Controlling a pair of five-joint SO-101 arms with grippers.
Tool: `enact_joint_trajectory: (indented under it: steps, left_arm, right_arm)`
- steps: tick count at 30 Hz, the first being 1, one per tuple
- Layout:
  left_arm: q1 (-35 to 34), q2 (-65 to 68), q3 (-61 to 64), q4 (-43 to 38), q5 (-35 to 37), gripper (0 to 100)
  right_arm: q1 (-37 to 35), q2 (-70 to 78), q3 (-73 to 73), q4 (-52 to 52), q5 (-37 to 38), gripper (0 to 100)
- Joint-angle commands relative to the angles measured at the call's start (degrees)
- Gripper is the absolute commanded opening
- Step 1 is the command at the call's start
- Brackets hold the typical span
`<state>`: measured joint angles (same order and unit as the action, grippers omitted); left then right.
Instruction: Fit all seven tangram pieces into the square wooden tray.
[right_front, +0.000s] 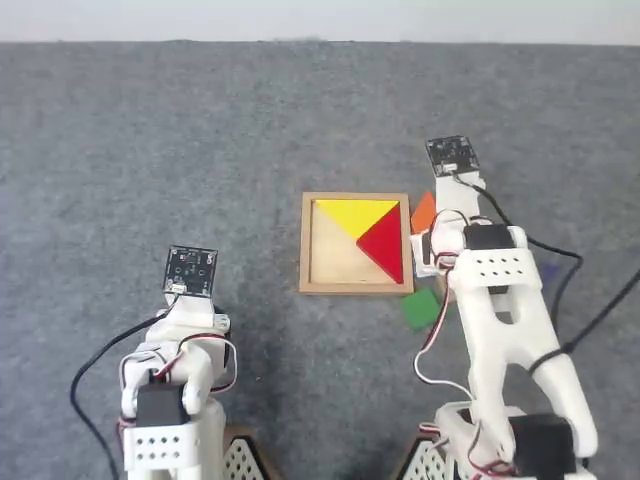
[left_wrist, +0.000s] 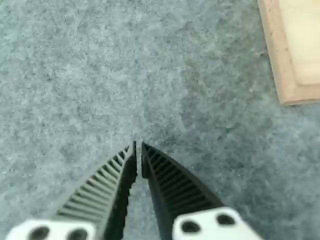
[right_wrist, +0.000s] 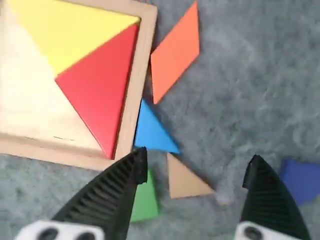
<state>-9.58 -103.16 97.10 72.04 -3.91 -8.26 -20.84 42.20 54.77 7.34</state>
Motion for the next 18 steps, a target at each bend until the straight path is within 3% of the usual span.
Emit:
enact_joint_trajectory:
  steps: [1, 10, 18]
  left_arm:
    - [0.3, -1.0, -0.6, 0.2, -0.1, 2]
    - [0.3, -1.0, -0.6, 0.2, -0.1, 2]
    - [0.3, -1.0, -0.6, 0.2, -0.1, 2]
  right_arm:
    - [0.6, 0.7, -0.5, -1.2, 3.3, 30.6]
    - [-4.1, 8.6, -6.6, -2.9, 6.8, 30.6]
    - [-3.3, 24.5, -29.7, -0.7, -4.0, 30.5]
